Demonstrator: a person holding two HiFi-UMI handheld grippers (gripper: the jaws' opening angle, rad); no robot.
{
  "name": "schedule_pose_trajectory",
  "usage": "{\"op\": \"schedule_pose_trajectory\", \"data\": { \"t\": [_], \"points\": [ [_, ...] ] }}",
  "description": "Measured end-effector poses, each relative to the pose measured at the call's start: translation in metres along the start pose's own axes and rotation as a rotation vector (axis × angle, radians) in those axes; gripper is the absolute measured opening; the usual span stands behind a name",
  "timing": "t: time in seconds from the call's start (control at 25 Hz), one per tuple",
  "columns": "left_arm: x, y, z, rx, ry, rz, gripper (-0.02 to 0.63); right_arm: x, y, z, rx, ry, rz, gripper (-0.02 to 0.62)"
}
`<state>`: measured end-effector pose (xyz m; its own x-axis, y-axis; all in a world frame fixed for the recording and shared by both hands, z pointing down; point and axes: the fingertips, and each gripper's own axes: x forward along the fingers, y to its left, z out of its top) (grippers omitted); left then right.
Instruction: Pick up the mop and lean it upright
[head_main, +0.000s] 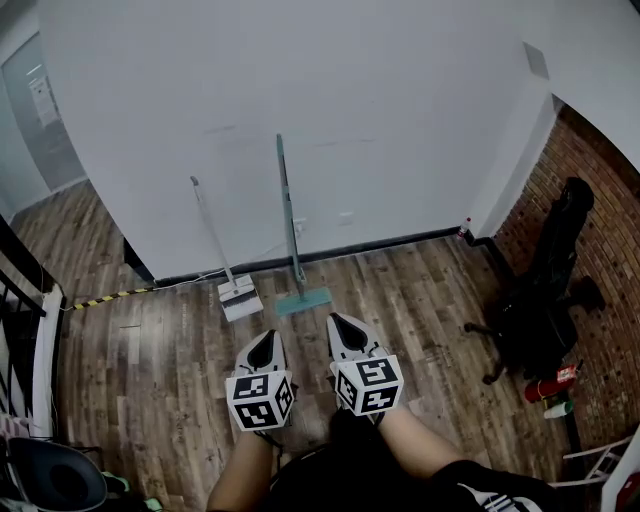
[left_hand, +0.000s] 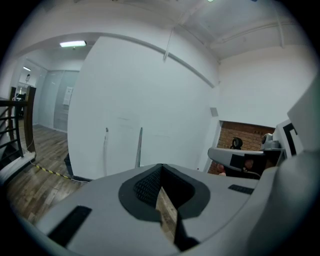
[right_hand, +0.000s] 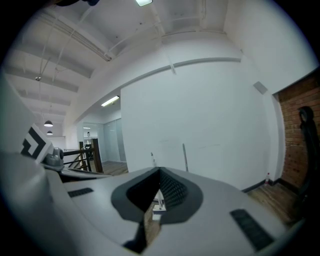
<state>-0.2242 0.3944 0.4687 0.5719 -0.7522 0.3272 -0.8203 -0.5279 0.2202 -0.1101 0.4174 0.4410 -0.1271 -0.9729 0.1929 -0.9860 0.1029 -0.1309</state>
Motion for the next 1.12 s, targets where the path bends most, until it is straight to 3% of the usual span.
{"op": "schedule_pose_trajectory", "data": {
  "t": [0.28, 0.56, 1.12],
  "points": [
    [0.083, 0.007, 0.039, 0.054, -0.022, 0.07, -0.003, 0.077, -0.058, 0.018, 0.041, -0.021, 0.022, 0.012],
    [0.162, -0.013, 0.088, 0.105, -0.023, 0.087, -0.003, 0.131, -0.117, 0.05, 0.071, -0.039, 0.046, 0.012],
    [0.276, -0.034, 0.106, 0.092, 0.015, 0.111, -0.003, 0.21, -0.2, 0.059, 0.068, 0.021, 0.105, 0.012]
  ]
}}
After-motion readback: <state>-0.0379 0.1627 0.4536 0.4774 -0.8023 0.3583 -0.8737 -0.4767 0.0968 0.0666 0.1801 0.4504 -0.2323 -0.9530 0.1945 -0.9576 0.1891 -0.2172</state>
